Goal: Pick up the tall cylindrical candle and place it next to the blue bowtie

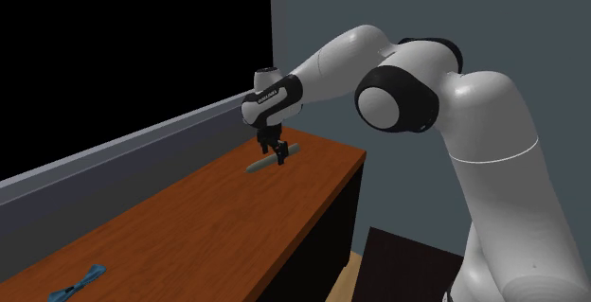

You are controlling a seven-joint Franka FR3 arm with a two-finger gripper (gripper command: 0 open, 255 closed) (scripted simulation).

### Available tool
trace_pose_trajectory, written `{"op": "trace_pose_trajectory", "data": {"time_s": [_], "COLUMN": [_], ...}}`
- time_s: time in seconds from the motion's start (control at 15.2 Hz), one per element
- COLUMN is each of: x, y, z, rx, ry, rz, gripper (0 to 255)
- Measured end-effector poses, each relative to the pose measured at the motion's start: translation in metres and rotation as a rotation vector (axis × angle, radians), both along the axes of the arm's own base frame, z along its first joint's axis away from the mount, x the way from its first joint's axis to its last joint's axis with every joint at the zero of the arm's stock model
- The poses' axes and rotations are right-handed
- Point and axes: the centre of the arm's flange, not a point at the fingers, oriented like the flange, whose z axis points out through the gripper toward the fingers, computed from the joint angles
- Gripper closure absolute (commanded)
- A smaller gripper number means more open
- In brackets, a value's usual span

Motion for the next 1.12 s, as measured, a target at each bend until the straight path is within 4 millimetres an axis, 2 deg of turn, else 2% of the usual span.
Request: {"op": "trace_pose_trajectory", "data": {"time_s": [0.13, 0.2, 0.86, 1.12], "x": [0.0, 0.0, 0.0, 0.001], "y": [0.0, 0.0, 0.0, 0.0], "z": [0.0, 0.0, 0.0, 0.016], "rx": [0.0, 0.0, 0.0, 0.0], "ry": [0.0, 0.0, 0.0, 0.0], "rz": [0.0, 0.0, 0.0, 0.0], "gripper": [0, 255, 255, 255]}}
